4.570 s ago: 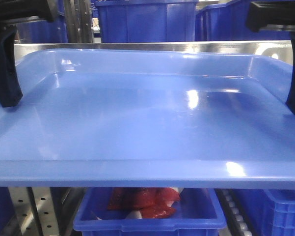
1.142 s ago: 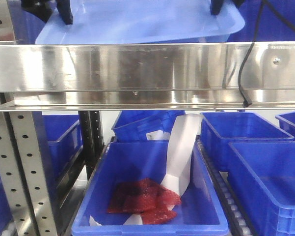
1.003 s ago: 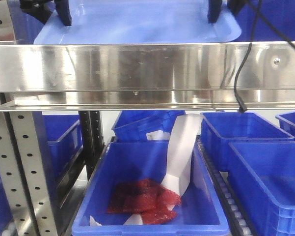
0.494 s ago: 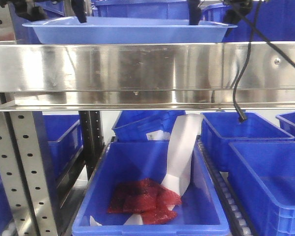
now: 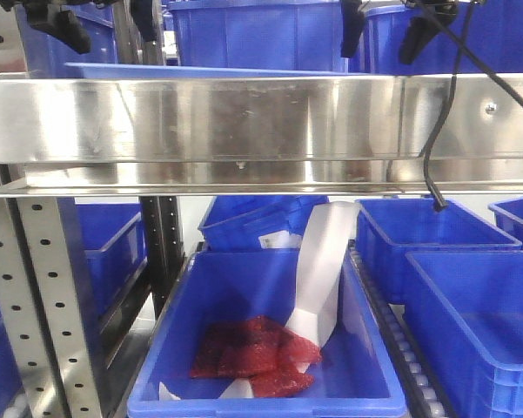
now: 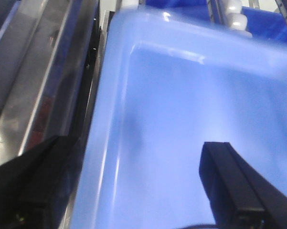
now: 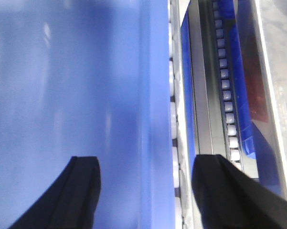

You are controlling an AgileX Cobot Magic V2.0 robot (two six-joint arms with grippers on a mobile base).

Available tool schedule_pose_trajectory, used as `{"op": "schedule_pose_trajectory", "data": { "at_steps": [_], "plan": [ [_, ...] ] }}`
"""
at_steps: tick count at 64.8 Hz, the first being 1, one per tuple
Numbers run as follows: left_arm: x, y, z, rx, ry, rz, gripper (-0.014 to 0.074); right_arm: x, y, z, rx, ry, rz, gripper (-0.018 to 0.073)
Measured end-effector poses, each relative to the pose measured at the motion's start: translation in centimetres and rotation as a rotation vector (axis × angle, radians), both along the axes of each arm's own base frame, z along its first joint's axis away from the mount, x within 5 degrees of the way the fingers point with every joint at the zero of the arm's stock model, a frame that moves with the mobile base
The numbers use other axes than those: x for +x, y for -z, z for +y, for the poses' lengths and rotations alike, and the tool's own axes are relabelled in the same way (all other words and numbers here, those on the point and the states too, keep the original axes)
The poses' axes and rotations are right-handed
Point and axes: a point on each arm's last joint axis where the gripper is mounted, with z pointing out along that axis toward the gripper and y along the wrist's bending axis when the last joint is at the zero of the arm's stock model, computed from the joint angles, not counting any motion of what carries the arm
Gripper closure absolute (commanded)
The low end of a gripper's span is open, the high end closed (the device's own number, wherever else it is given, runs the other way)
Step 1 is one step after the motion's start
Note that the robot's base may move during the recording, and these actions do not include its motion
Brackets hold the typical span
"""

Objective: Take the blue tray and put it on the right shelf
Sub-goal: 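Open both grippers and release the tray on the shelf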

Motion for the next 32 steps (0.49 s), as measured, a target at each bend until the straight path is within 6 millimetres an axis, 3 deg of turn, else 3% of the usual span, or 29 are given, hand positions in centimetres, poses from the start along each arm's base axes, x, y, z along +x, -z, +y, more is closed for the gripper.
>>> {"op": "schedule_pose_trajectory", "data": {
  "at_steps": [10, 19, 22, 32],
  "plan": [
    [0.1, -0.6, 0.0, -0.006, 0.001, -0.02, 0.0453, 0.0, 0.0, 0.0, -0.002, -0.005, 0.0, 0.0354],
    [0.3, -0.9, -0.2, -0.022, 0.009, -0.057, 0.061, 0.0, 0.0, 0.0, -0.005, -0.012, -0.009, 0.0523],
    [0.3, -0.9, -0.2, -0.028, 0.01, -0.06, 0.065, 0.0, 0.0, 0.0, -0.006, -0.014, -0.009, 0.0519],
    [-0.5, -1.8, 0.0, -0.054, 0.001, -0.042, 0.0645, -0.5, -0.9, -0.2, 0.001, -0.012, -0.003, 0.0518]
  ]
}}
